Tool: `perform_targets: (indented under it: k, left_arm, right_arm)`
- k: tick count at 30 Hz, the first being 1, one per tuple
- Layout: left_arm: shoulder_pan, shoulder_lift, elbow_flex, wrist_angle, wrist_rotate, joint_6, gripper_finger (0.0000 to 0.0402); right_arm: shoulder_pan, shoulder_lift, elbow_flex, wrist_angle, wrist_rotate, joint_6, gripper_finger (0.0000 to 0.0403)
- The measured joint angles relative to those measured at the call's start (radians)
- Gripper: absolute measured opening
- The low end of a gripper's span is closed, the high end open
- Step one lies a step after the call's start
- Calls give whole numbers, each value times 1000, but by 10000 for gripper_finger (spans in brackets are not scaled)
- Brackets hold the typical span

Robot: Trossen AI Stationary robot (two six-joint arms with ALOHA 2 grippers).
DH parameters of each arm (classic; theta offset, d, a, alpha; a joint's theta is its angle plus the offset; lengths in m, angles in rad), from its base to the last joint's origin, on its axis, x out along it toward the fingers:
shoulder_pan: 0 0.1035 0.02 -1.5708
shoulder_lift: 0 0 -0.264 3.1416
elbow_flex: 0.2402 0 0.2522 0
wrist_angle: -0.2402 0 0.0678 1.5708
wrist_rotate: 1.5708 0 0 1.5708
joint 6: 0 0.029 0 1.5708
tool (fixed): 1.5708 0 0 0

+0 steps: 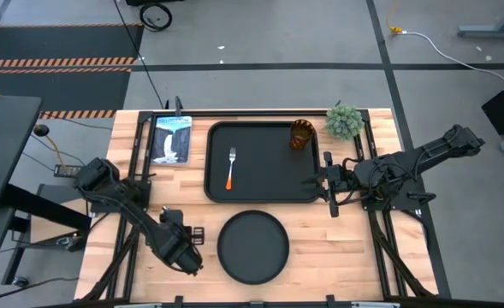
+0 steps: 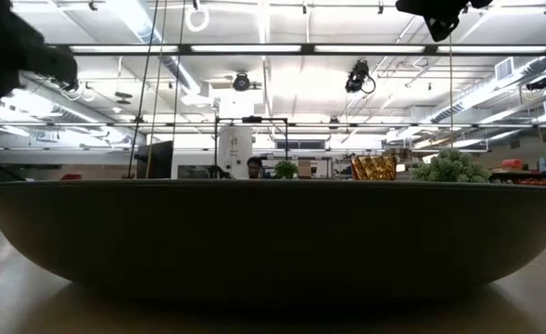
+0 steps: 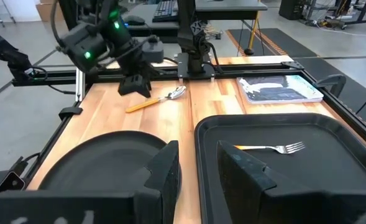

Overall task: Pick and place plate/cup/fork/spoon on tray
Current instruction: Put the yellow spoon on the black tray to the left of the orange fork

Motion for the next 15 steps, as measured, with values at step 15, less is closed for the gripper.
perform_targets:
  k: [15]
  left_arm:
    - [1,18,-133,110,101,-32,149]
  right_arm:
    - [0,0,0,3,0,8,116]
